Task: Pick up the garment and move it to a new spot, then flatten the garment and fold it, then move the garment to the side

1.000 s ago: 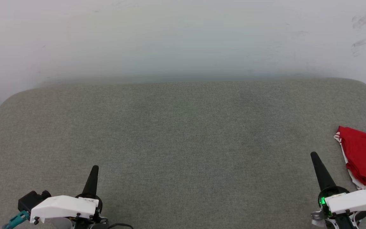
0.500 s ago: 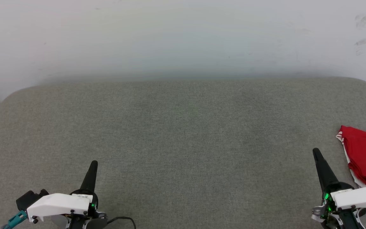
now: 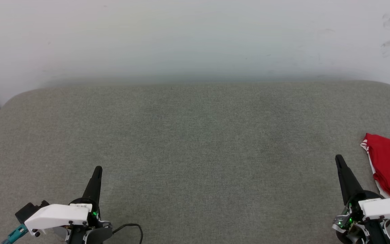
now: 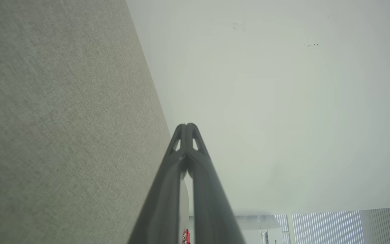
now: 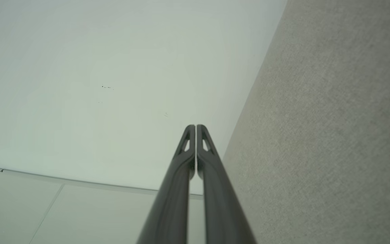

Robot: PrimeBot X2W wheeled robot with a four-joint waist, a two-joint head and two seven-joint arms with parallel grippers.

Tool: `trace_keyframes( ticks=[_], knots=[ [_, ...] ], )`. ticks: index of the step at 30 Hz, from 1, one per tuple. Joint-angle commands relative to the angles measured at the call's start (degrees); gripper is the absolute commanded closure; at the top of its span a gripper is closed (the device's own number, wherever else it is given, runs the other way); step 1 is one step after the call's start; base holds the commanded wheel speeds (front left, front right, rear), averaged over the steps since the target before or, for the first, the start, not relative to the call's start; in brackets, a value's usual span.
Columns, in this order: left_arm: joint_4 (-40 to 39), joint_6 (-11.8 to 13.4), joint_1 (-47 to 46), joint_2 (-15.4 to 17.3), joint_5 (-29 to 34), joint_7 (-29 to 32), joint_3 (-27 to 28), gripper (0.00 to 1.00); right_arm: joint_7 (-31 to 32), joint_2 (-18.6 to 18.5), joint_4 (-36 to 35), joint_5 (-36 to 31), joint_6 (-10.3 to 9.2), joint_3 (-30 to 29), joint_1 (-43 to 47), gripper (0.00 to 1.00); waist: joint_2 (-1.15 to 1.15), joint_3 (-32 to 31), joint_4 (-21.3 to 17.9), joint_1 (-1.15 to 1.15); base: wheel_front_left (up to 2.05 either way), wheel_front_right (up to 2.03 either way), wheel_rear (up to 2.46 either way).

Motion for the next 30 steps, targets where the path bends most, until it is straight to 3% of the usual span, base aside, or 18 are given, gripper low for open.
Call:
trace_keyframes(
  ticks=[1,22,30],
  knots=[
    [0.0,-0.7,-0.9,-0.3,-1.0,0.4,0.4,1.0,0.3,0.2,0.2,1.3,-0.03,-0.2,-0.9,1.0,0.0,0.1,0.0,0.0,0.0,0.0,0.0],
    [0.6,-2.6,-1.9,-1.6,-7.7,2.7,2.9,1.0,0.8,0.4,1.8,9.8,-0.03,-0.9,-2.4,1.0,0.0,0.8,0.6,0.0,0.0,0.0,0.0],
    [0.6,-2.6,-1.9,-1.7,-7.7,2.6,2.9,1.0,0.9,0.4,1.8,9.8,-0.03,-0.9,-2.3,1.0,0.0,0.9,0.6,0.0,0.0,0.0,0.0]
  ],
)
